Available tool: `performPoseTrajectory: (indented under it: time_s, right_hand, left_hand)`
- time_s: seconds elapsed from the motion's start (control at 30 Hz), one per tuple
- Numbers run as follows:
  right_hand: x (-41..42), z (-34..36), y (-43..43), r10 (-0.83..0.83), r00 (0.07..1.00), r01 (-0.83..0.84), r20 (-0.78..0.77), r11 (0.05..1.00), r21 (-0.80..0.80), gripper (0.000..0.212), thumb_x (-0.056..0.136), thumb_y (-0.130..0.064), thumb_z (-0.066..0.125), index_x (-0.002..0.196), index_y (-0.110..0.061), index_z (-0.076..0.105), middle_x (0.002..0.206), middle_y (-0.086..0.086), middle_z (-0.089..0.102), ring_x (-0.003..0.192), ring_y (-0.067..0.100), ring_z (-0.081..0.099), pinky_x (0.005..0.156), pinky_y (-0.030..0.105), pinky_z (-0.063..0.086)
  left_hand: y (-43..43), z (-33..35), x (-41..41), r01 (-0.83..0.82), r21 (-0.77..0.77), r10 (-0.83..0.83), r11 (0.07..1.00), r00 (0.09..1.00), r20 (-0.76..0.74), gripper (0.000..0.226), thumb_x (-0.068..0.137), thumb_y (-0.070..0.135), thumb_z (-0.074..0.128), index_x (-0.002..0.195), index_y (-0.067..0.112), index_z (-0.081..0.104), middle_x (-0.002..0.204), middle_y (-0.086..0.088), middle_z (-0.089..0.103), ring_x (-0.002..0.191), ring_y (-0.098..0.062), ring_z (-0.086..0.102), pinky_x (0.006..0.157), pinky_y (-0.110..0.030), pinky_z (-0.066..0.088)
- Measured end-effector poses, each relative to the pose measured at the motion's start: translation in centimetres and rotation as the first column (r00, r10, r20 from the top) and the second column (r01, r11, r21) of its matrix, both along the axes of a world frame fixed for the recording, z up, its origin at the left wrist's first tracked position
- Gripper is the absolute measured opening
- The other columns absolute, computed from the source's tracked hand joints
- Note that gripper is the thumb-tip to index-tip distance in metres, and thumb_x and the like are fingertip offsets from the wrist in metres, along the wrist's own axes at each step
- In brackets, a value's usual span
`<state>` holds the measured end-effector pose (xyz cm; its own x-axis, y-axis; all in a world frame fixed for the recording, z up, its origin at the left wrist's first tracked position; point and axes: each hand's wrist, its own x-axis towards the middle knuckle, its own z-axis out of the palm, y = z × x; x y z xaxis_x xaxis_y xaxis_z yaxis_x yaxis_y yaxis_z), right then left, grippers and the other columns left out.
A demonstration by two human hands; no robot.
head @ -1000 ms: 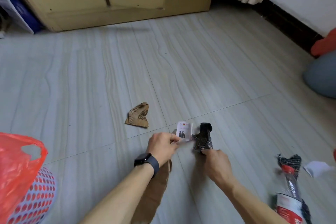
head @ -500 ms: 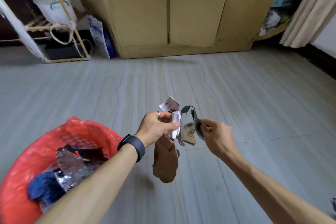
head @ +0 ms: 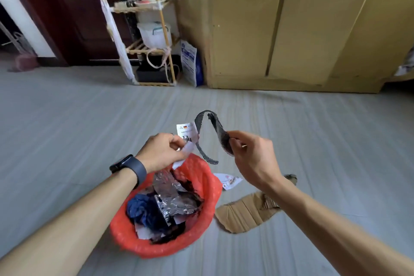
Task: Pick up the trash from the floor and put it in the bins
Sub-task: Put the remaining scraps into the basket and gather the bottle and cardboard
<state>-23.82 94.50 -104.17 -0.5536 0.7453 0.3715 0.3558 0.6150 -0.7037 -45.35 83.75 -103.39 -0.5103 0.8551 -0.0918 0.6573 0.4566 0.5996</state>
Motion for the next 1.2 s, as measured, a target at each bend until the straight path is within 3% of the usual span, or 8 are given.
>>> performPoseTrajectory:
  time_s: [0.13,0.3,0.5,0.6,0.67,0.93,1.1,1.2]
  right_hand:
    - [-2.9,0.2,-2.8,0.155,0.988,-0.149,-0.013,0.967,0.204,0.024,0.086,-0.008,0.055,0.095,-0.019,0.073,0.081,-0.003,0.071,0.073,0.019,0.062,0.067,0.028,0.051]
    - [-4.9,-2.1,-5.3,0.285,0.91,-0.394,0.301,0.821,0.413,0.012,0.08,-0.026,0.047,0.077,-0.022,0.058,0.073,-0.004,0.056,0.07,0.026,0.053,0.055,0.035,0.05]
    - [-7.0,-6.3,-7.1,0.259,0.71,-0.592,0.655,0.722,0.357,0.023,0.077,-0.027,0.046,0.069,-0.019,0.067,0.069,0.002,0.061,0.072,0.03,0.06,0.049,0.032,0.044]
    - [-8.5,-7.4,-7.7,0.31,0.532,-0.621,0.788,0.776,0.114,0.025,0.093,-0.012,0.043,0.098,-0.01,0.068,0.101,0.009,0.066,0.105,0.032,0.055,0.076,0.039,0.051]
    - [-9.0,-7.9,-8.1,0.381,0.481,-0.617,0.79,0.787,-0.003,0.019,0.093,-0.016,0.051,0.097,-0.012,0.068,0.1,0.009,0.068,0.099,0.033,0.063,0.071,0.035,0.047]
    - [-3.7,-9.8,-4.4,0.339,0.877,-0.416,0.341,0.891,0.183,0.021,0.085,-0.034,0.057,0.068,-0.022,0.061,0.071,-0.009,0.059,0.075,0.017,0.053,0.07,0.038,0.049]
    - [-1.3,-10.8,-2.5,0.279,0.9,-0.242,0.334,0.959,-0.15,0.032,0.086,-0.059,0.057,0.111,-0.04,0.052,0.109,-0.019,0.06,0.096,0.006,0.06,0.081,0.031,0.052]
    - [-1.7,-11.1,-2.8,0.311,0.915,-0.199,0.257,0.902,-0.384,0.04,0.087,-0.062,0.059,0.117,-0.039,0.048,0.11,-0.02,0.063,0.088,0.001,0.066,0.082,0.031,0.055]
  left_hand:
    - [-4.3,-1.4,-3.5,0.01,-0.323,-0.077,0.946,0.978,-0.195,0.028,0.067,0.04,0.066,0.088,0.02,0.069,0.081,0.002,0.068,0.08,-0.021,0.062,0.063,-0.027,0.044]
    - [-7.3,-4.1,-5.7,-0.083,-0.378,-0.021,0.922,0.965,-0.263,0.028,0.08,0.045,0.067,0.096,0.028,0.052,0.09,0.003,0.062,0.091,-0.023,0.062,0.069,-0.029,0.046]
    - [-7.2,-4.8,-6.7,-0.156,-0.297,0.134,0.942,0.986,-0.094,0.025,0.085,0.019,0.054,0.109,0.024,0.049,0.117,-0.002,0.059,0.103,-0.021,0.056,0.078,-0.029,0.043]
    - [-7.2,-5.6,-5.7,-0.121,-0.14,0.096,0.983,0.98,-0.173,0.041,0.089,0.047,0.043,0.129,0.038,0.043,0.143,0.001,0.044,0.129,-0.024,0.044,0.103,-0.037,0.039]
    - [-7.1,-6.8,-4.2,0.059,-0.178,-0.1,0.982,0.967,-0.232,0.056,0.088,0.066,0.037,0.142,0.052,0.028,0.159,0.007,0.021,0.145,-0.022,0.023,0.117,-0.039,0.023]
    - [-7.1,-15.6,-0.2,0.088,-0.578,-0.322,0.811,0.892,-0.317,0.078,0.072,0.091,0.017,0.141,0.064,-0.009,0.161,0.007,-0.02,0.143,-0.044,-0.024,0.11,-0.066,-0.009]
    - [-6.5,-17.4,0.2,0.075,-0.663,-0.35,0.745,0.89,-0.293,0.088,0.07,0.091,0.028,0.143,0.06,-0.009,0.159,0.004,-0.027,0.137,-0.05,-0.031,0.107,-0.072,-0.01]
    - [-5.1,-15.5,0.1,0.057,-0.605,-0.216,0.795,0.957,-0.194,0.075,0.067,0.087,0.043,0.135,0.069,0.018,0.157,0.007,-0.031,0.144,-0.041,-0.023,0.114,-0.064,-0.006]
